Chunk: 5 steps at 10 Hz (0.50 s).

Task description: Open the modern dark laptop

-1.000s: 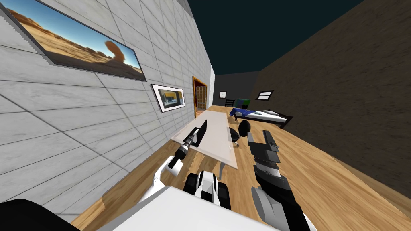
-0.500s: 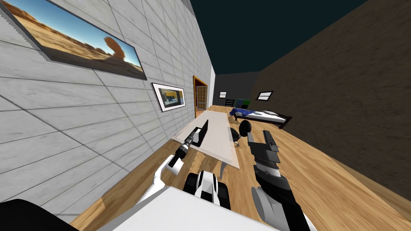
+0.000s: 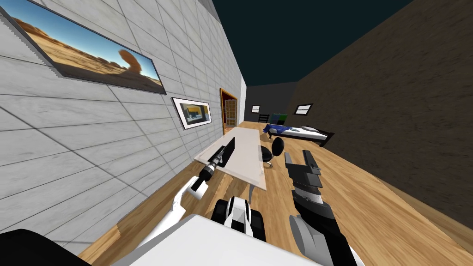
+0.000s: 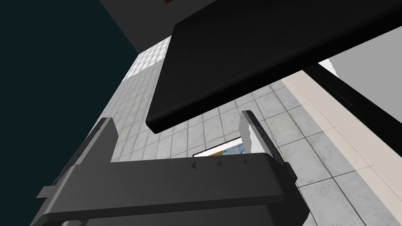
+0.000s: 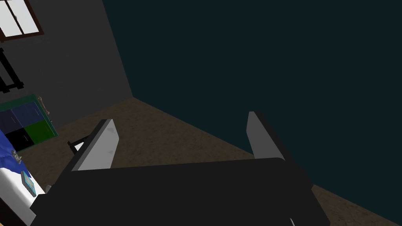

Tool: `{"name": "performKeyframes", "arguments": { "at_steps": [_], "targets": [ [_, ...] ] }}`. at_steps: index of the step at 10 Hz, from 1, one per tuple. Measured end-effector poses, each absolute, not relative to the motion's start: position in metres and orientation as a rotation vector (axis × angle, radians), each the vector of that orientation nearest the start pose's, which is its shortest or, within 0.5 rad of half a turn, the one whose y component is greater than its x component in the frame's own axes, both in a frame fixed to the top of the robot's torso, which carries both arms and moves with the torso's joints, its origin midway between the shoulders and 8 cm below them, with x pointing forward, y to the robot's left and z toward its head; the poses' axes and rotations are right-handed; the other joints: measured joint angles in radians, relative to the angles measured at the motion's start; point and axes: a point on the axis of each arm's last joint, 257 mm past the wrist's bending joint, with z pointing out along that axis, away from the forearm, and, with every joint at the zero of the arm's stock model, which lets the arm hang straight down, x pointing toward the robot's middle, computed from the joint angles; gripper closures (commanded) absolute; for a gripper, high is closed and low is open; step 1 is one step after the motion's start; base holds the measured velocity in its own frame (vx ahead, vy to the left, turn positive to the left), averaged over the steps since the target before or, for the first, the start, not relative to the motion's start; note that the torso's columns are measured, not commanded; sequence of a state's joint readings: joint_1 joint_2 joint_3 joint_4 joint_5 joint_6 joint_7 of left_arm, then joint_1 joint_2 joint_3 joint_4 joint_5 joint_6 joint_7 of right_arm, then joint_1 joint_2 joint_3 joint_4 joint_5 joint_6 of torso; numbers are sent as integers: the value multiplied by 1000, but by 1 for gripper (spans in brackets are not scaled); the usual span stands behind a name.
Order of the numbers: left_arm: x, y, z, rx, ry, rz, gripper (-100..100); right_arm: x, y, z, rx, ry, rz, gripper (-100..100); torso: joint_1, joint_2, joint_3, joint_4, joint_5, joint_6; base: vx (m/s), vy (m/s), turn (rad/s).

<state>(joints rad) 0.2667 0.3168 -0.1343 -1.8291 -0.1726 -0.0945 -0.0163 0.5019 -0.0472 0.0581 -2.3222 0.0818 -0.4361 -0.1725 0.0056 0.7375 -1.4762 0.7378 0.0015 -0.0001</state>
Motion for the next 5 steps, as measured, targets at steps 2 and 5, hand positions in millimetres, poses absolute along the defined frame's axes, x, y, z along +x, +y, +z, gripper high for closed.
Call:
{"name": "performKeyframes", "arguments": {
  "at_steps": [2,5],
  "targets": [
    [465,242,-207,-735,1438,-986,100,350,-246,28,672,676,1460,0,-3,-1,-1,-1,-1,0,31,-15,1],
    [466,236,-208,-801,1413,-1048,100,350,-246,28,672,676,1460,0,2,1,1,0,1,-1,6,119,-9]
  ]
}}
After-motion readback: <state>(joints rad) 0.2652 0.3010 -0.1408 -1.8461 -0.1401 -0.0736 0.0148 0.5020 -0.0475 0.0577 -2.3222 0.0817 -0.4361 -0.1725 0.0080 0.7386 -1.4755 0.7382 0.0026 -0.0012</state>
